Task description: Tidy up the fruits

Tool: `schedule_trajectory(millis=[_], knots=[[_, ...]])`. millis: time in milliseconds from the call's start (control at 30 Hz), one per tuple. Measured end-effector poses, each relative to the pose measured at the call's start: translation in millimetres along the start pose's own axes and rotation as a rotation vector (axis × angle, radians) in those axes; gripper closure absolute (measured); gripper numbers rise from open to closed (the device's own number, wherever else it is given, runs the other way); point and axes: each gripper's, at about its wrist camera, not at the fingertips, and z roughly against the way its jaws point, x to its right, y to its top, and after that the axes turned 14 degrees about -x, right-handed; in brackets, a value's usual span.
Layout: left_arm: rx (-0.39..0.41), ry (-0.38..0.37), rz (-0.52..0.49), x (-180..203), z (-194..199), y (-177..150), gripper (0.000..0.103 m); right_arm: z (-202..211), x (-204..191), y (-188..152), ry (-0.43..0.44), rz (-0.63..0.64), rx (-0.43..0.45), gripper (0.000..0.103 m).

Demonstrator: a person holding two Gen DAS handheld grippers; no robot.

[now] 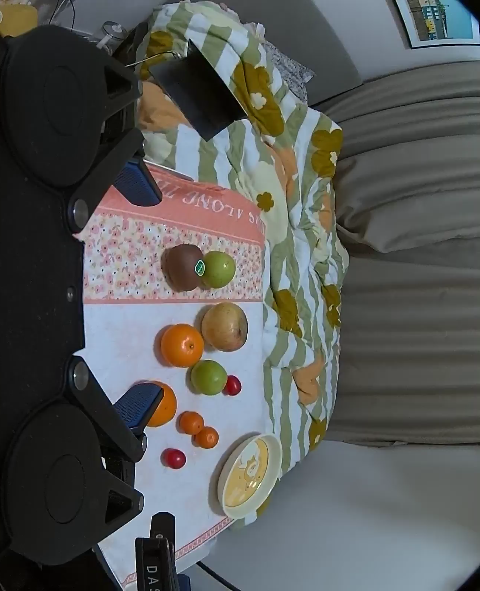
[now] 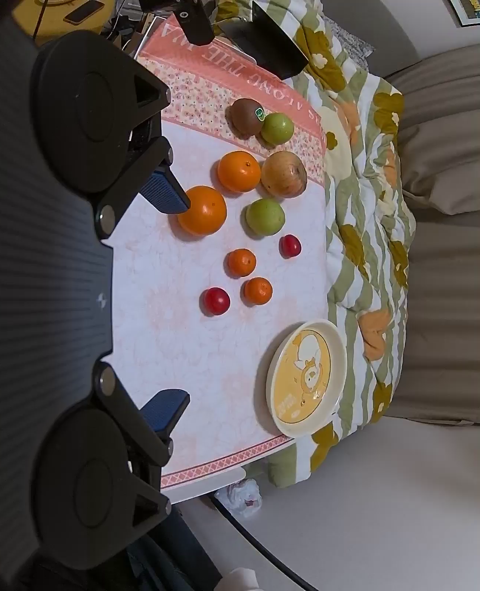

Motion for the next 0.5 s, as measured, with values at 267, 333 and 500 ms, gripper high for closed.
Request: schedule_trajectory(millis=[267, 333, 500], knots=[[0.021, -0.015, 0.015, -3.0, 5.1, -7.4, 0.000, 0.7, -0.7, -0.2, 0.003, -0.002, 0.005, 0.000], [0.012, -0.007, 0.007, -1.5, 0.9, -1.6, 0.000, 0.7, -1.0, 0.1, 0.003, -0.001, 0.005, 0.000], [0.009, -0.004, 0.002, 0.6, 0.9, 0.6, 0.000, 0.9, -1.6, 0.7, 0.003, -0.003, 0.006, 0.000]])
